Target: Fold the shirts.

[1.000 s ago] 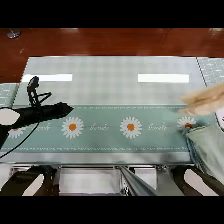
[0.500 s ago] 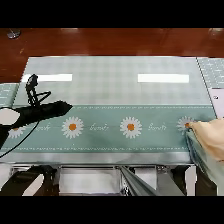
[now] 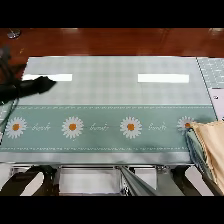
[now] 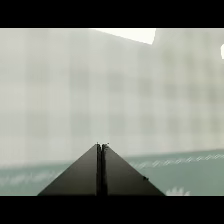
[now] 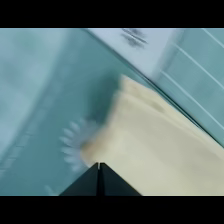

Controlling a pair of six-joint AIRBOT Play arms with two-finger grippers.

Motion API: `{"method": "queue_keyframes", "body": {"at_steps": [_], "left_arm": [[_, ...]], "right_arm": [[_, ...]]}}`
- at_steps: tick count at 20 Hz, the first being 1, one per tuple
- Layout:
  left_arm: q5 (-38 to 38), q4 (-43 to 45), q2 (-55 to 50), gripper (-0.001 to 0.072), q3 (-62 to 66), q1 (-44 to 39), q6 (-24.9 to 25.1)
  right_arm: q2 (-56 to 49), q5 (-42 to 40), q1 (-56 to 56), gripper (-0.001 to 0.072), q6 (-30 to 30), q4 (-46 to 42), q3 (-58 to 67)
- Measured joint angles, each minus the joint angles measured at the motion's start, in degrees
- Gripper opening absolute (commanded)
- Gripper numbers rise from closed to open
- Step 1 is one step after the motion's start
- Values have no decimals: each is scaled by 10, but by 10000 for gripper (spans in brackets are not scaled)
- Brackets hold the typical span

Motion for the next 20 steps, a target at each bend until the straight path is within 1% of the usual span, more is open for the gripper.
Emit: {"method": "queue_keyframes", "body": {"at_steps": [2,3,4,7,9,11,14,20], "left_arm": [[-21,8,-40,22,102,-25,-2],[-26,23,-63,21,150,-47,-9],[-37,51,-83,22,184,-70,-24],[-60,150,-142,23,232,-130,-80],[-82,199,-177,24,221,-147,-105],[-98,230,-204,23,196,-146,-127],[-107,252,-233,24,172,-129,-150],[-129,264,-250,25,158,-109,-158]], "right_arm": [[-48,-84,106,33,-22,85,45],[-71,-120,172,33,-33,105,59],[-94,-148,234,31,-41,104,68],[-177,-186,406,31,-53,39,67],[-231,-192,471,31,-46,-13,44],[-278,-195,500,31,-26,-48,21],[-328,-193,509,32,-1,-79,3],[-355,-205,508,32,17,-86,-7]]}}
